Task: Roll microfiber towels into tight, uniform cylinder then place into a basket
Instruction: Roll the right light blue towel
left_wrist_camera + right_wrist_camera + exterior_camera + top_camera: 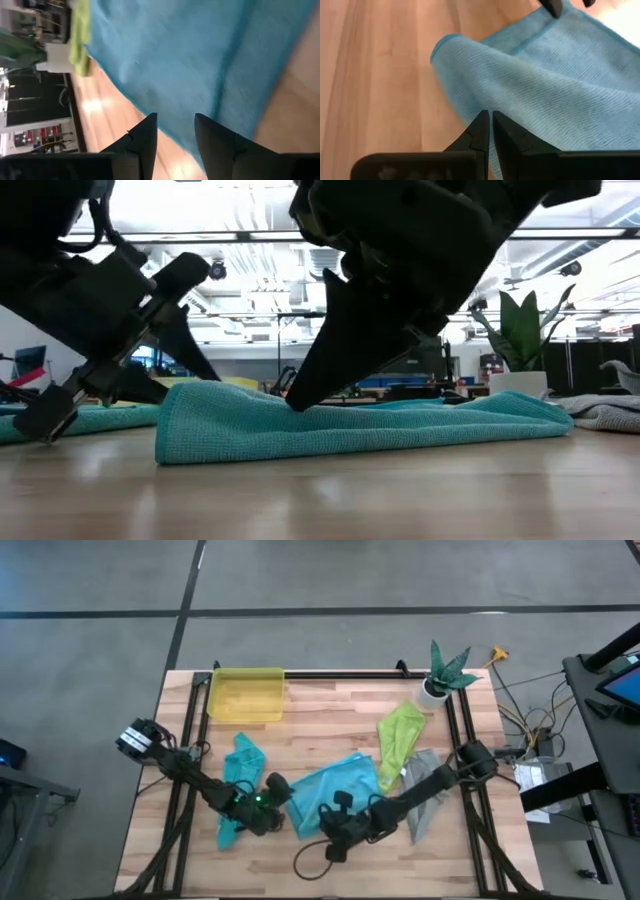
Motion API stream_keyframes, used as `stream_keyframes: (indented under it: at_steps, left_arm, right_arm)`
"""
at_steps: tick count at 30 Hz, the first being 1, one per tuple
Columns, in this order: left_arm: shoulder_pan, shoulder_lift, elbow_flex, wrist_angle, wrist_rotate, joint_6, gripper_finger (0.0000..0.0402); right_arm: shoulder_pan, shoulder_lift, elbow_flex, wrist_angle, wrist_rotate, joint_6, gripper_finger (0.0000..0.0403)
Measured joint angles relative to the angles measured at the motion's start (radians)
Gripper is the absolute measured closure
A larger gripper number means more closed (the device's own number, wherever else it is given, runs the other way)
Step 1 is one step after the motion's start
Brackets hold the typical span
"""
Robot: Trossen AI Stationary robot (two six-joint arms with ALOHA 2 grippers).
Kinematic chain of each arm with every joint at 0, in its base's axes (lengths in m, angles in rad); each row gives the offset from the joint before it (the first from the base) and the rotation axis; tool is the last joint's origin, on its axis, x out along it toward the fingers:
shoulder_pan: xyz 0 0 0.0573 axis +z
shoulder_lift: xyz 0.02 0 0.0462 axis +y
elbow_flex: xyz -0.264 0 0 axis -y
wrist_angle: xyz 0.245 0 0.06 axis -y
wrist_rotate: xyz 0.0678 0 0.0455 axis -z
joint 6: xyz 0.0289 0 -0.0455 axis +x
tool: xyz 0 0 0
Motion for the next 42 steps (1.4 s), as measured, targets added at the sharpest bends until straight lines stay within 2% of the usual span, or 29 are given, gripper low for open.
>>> stream_keyframes:
  at_steps: [3,6,15,22,30,42]
  left_arm:
    - [-0.001,-0.003,0.021,-0.153,0.001,0.009,0.0285]
    - [0.012,-0.004,0.043,-0.224,0.011,0.003,0.0285]
    - [0.046,-0.004,0.071,-0.207,0.005,0.135,0.0285]
    - [0.068,-0.004,0.070,-0.204,-0.001,0.143,0.0285]
    - [0.085,-0.004,0.068,-0.196,0.050,0.145,0.0288]
    - [0.085,-0.004,0.078,-0.189,0.050,0.147,0.0377]
  right_arm:
    - [-0.014,0.000,-0.008,0.000,-0.052,0.000,0.0385]
    - [-0.019,0.000,-0.019,0.000,-0.063,-0.001,0.0385]
    - [-0.020,0.000,-0.075,0.064,-0.061,0.018,0.0385]
    - [-0.020,0.000,-0.093,0.152,-0.061,0.024,0.0385]
    - [-0.020,-0.001,-0.096,0.158,-0.064,0.025,0.0385]
    - [-0.020,-0.001,-0.096,0.158,-0.064,0.022,0.0385]
